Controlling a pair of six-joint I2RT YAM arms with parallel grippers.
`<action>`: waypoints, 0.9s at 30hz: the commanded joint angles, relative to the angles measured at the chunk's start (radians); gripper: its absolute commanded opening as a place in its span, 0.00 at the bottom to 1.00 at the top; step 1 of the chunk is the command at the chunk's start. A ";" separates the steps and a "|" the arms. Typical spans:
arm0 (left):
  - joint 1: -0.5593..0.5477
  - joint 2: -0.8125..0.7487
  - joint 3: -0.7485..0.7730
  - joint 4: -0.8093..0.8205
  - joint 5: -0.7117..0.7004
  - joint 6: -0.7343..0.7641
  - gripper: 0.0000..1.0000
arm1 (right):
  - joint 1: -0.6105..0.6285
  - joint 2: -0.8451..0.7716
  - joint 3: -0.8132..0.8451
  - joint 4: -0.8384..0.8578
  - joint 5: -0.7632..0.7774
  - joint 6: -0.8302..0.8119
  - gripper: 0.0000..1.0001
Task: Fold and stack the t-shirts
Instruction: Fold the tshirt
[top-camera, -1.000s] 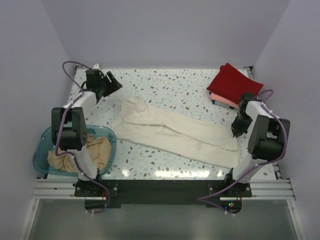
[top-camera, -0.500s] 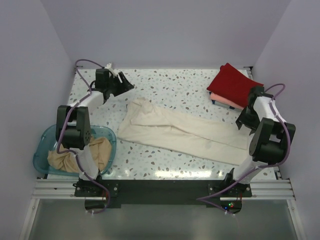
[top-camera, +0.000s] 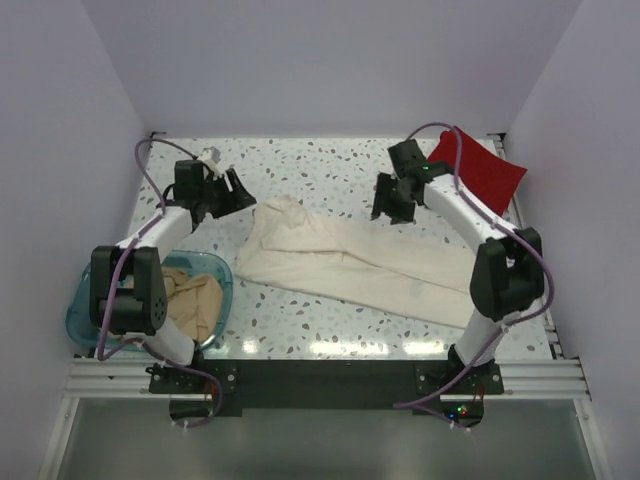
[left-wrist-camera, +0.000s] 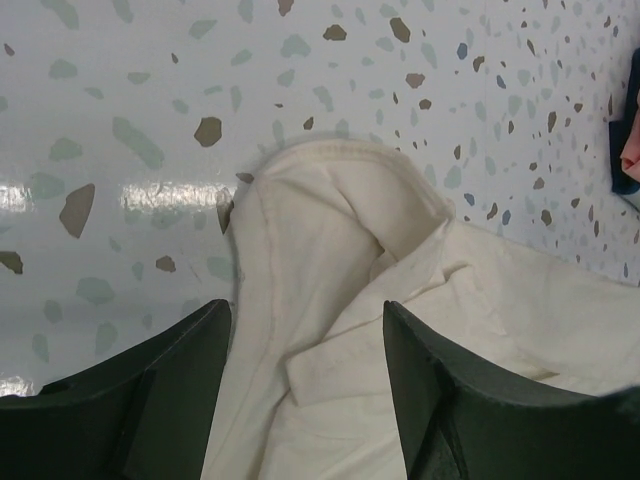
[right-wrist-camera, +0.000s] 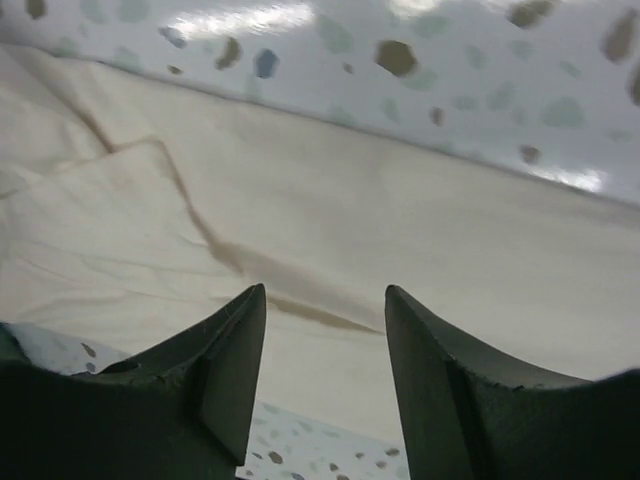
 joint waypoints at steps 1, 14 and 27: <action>0.003 -0.087 -0.053 -0.023 0.019 0.071 0.67 | 0.098 0.181 0.160 0.124 -0.147 0.047 0.54; 0.001 -0.176 -0.161 0.002 0.029 0.042 0.67 | 0.213 0.504 0.494 0.098 -0.238 0.017 0.49; 0.003 -0.178 -0.167 -0.001 0.034 0.042 0.67 | 0.220 0.560 0.475 0.116 -0.218 -0.012 0.46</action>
